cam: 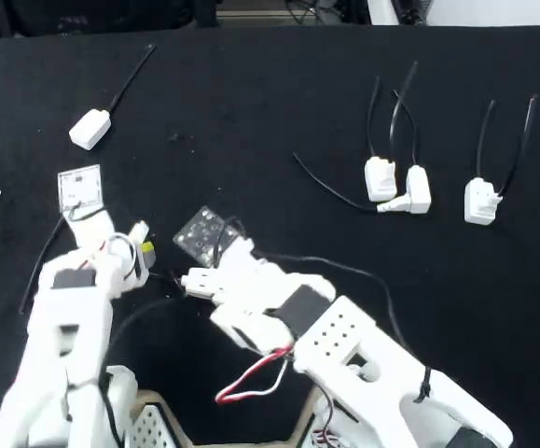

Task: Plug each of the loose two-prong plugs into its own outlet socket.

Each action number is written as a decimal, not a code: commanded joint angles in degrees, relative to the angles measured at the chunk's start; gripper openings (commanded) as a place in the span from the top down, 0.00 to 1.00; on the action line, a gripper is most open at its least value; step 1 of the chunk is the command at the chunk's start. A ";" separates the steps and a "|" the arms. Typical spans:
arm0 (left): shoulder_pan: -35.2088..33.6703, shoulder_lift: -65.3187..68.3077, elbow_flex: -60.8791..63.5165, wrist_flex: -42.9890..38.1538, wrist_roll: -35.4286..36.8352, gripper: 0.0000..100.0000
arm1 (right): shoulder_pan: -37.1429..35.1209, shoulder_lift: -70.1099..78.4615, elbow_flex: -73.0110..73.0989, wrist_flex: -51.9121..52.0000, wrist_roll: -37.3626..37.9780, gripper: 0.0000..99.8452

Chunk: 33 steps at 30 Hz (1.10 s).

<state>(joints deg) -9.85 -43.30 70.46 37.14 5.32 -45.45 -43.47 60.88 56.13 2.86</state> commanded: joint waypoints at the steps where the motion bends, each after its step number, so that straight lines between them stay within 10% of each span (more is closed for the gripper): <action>1: -0.57 14.42 -9.63 -0.97 -0.26 0.78 | -1.49 0.40 0.40 -0.09 0.70 0.99; 33: -0.84 13.45 -12.44 20.13 -10.99 0.78 | 5.01 0.40 7.96 -13.01 0.70 0.99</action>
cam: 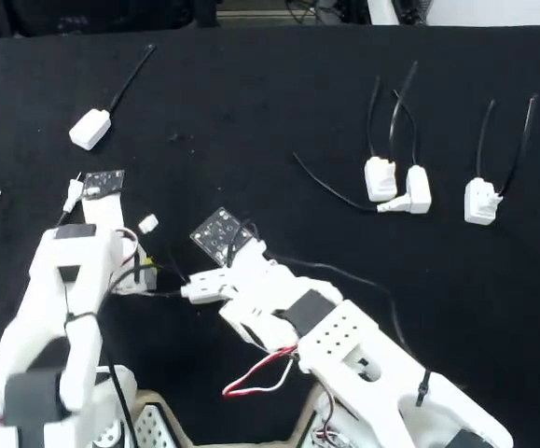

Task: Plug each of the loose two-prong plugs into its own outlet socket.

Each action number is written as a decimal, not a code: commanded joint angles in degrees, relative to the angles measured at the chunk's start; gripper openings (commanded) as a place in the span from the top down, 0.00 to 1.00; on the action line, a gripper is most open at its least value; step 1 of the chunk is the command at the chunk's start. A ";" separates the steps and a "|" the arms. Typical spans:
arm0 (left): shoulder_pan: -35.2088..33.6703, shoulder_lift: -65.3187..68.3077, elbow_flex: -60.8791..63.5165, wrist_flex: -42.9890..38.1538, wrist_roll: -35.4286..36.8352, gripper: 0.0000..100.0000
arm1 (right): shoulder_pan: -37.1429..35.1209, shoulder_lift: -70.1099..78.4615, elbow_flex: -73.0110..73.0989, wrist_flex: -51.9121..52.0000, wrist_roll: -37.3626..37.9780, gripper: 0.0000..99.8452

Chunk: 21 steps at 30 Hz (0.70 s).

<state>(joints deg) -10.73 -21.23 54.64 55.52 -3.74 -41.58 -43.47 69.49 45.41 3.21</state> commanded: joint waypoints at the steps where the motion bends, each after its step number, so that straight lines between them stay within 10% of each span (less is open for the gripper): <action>1: 0.04 -11.16 5.14 1.67 -1.93 0.78 | 1.14 0.40 -0.48 -2.90 0.35 0.99; 21: -0.13 -31.03 17.98 1.32 -1.58 0.78 | 4.22 17.54 -22.64 13.01 2.11 0.99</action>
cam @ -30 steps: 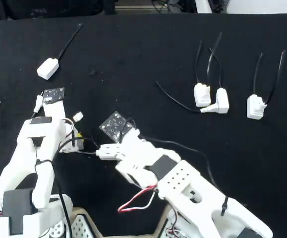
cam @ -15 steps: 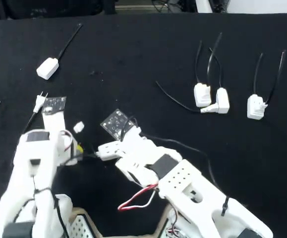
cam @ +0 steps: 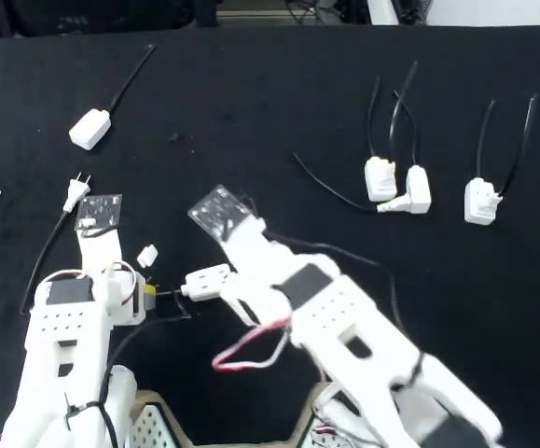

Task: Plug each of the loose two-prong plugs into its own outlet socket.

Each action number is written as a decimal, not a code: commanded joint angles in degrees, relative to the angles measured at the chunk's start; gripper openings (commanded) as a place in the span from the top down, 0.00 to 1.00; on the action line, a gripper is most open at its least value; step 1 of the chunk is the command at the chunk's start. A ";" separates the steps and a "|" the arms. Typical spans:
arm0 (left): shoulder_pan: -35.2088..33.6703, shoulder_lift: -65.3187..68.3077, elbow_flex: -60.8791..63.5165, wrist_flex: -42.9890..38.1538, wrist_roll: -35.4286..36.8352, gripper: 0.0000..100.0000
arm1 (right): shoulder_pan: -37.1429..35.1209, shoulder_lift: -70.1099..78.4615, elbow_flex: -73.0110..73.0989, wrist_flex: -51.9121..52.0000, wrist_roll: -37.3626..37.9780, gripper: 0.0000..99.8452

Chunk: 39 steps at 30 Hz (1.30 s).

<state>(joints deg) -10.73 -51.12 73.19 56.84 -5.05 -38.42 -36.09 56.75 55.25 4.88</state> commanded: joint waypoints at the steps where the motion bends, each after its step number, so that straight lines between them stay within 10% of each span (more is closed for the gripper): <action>1: -0.13 -1.14 -0.40 -0.09 -0.26 0.78 | 1.05 13.32 -12.53 4.92 0.18 0.99; 20: -0.13 -1.23 3.91 -6.15 -0.35 0.78 | 0.88 37.76 -47.52 27.16 -14.07 0.99; 39: -0.57 -1.23 4.00 -6.15 -0.44 0.78 | -0.35 40.57 -52.00 33.05 -19.43 0.99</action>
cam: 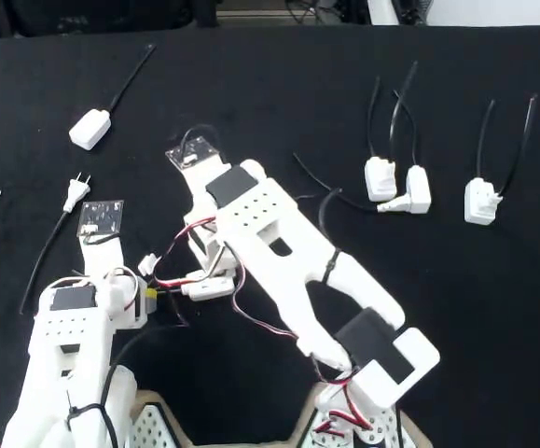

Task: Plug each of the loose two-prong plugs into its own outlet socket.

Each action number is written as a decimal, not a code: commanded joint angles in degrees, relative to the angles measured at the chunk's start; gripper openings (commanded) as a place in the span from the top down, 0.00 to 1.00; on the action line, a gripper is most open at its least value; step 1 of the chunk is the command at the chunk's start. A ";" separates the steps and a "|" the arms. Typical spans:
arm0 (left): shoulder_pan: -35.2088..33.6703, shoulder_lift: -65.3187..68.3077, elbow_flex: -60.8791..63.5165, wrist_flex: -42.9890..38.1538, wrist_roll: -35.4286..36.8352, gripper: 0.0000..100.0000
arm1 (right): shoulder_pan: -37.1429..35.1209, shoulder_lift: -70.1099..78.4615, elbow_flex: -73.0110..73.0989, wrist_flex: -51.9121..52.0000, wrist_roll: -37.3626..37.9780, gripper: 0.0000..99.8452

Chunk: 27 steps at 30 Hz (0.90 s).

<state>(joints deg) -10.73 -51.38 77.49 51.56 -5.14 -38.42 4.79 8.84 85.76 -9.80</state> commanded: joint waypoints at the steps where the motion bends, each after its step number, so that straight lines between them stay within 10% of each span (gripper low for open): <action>1: -0.57 -0.97 -0.31 -0.88 -0.35 0.78 | -0.79 -0.31 -5.05 3.52 -5.80 0.99; 27: -0.66 -0.97 -0.31 -0.88 -0.35 0.78 | -1.85 9.80 -12.44 8.88 -18.73 0.99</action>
<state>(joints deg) -10.73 -51.38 77.49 51.56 -5.14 -40.88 14.20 1.71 92.88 -24.92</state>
